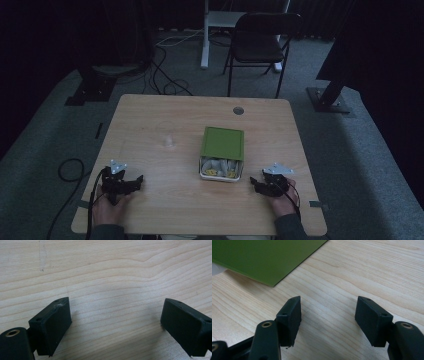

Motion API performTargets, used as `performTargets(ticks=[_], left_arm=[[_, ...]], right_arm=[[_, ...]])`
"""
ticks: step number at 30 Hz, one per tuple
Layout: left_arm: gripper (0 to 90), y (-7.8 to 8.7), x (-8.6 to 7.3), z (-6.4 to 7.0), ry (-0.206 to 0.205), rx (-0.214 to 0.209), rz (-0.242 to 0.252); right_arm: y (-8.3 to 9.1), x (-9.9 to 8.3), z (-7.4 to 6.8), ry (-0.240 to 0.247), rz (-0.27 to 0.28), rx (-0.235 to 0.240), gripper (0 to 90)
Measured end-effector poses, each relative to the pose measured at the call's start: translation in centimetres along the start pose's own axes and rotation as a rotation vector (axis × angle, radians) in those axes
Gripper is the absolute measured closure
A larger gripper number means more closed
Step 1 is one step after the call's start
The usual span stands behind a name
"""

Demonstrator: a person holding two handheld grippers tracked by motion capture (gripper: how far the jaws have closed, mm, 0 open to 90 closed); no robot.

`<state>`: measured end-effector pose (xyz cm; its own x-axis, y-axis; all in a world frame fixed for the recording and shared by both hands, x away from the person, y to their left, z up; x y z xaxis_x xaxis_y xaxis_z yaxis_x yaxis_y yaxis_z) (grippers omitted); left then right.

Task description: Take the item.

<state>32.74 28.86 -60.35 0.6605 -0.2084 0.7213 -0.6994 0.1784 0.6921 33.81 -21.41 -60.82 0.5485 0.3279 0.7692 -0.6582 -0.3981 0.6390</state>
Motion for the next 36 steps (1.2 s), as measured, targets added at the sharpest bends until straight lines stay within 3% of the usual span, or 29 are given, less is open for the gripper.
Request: performTargets(ticks=[20,26,28,33,36], left_arm=[[10.4,0.0,0.0,0.0,0.006,0.007,0.0],[10.9,0.3,-0.3,0.2,-0.015,-0.01,0.003],[12.6,0.5,-0.3,0.3,-0.02,-0.016,0.013],[27.6,0.7,-0.2,0.7,-0.034,-0.03,0.002],[32.3,1.0,-0.1,1.2,-0.075,-0.024,-0.006]], right_arm=[[0.0,0.0,-0.2,-0.004,-0.001,-0.009,37.3],[0.0,0.0,-0.2,-0.003,-0.001,-0.007,37.3],[0.0,0.0,-0.2,-0.003,-0.001,-0.007,37.3],[0.0,0.0,-0.2,-0.003,-0.001,-0.007,37.3],[0.0,0.0,-0.2,-0.002,-0.001,-0.007,37.2]])
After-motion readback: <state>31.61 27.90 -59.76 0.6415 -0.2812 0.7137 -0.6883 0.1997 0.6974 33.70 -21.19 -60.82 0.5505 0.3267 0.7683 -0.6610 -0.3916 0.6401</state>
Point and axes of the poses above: each handheld gripper's, and its own axes: y roughly backward along the jaws, x roughly out of its top, z roughly to its right, the point moved 4 cm from there along -y, roughly forward along the jaws
